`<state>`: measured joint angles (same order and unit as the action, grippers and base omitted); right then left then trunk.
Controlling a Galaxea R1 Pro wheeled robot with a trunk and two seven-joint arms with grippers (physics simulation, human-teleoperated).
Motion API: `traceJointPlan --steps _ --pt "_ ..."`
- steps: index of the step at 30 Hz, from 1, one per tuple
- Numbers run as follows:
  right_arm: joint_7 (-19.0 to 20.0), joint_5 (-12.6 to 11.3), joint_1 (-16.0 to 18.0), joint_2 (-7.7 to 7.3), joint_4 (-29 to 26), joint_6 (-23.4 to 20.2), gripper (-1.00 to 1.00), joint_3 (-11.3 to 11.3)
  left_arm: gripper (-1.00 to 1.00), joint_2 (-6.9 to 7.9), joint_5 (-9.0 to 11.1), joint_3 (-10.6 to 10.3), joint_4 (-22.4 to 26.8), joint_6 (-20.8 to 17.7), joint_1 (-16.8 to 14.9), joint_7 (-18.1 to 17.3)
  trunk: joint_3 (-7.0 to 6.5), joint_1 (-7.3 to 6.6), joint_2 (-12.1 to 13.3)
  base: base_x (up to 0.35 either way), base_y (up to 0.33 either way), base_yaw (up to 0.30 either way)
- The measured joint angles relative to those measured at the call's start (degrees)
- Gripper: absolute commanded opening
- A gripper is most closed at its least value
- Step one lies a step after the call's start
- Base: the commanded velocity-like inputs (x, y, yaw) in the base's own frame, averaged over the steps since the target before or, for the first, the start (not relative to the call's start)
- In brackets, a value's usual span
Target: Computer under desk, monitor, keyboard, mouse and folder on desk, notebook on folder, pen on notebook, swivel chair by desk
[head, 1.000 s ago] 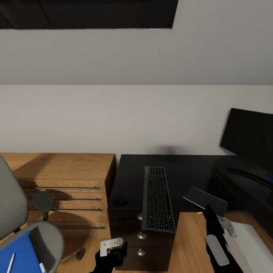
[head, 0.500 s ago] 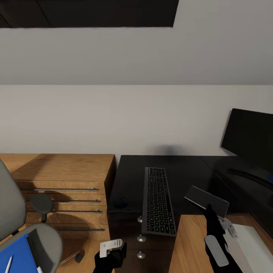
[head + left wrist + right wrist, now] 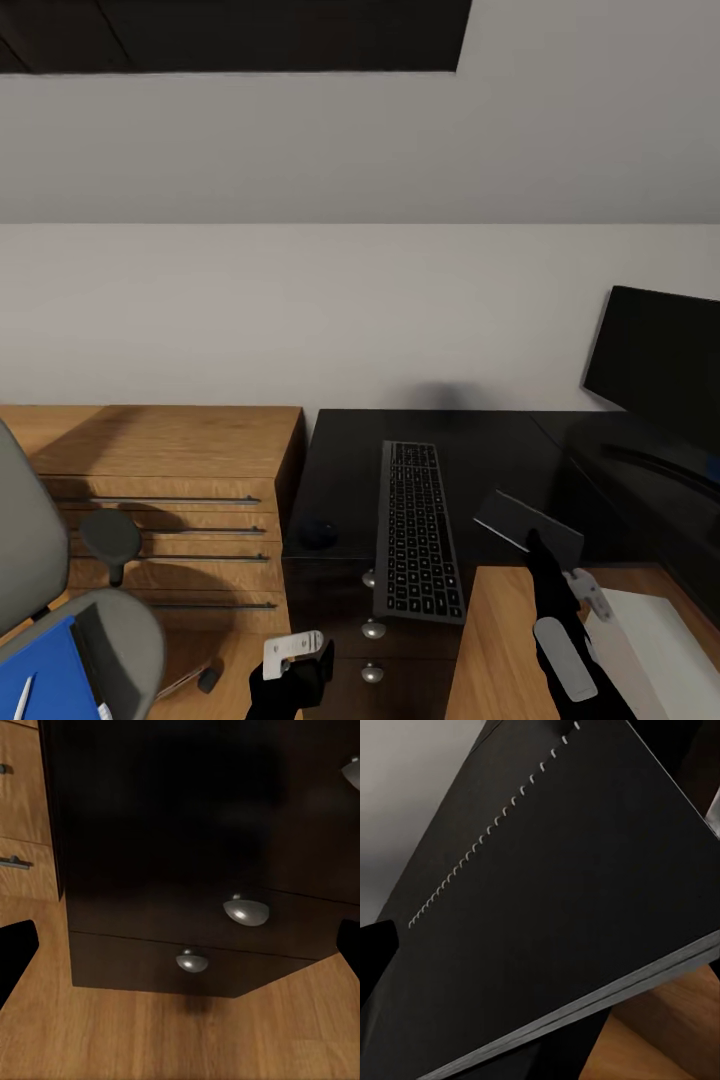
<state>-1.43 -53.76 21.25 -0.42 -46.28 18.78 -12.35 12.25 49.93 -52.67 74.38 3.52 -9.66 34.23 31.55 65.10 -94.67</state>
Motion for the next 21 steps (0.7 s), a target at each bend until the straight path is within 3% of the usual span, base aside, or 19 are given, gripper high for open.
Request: traceJointPlan --steps 12,21 --pt "0.0 0.0 -0.01 -0.09 0.0 0.03 1.0 -0.06 1.0 0.0 0.0 -0.02 0.0 0.01 0.0 -0.01 0.0 0.0 0.0 -0.004 0.0 0.0" --pt "0.0 0.0 -0.01 -0.09 0.03 0.01 1.0 -0.07 1.0 0.0 -0.05 -0.02 0.0 0.06 0.0 0.03 0.0 0.03 0.0 -0.248 0.0 0.0"
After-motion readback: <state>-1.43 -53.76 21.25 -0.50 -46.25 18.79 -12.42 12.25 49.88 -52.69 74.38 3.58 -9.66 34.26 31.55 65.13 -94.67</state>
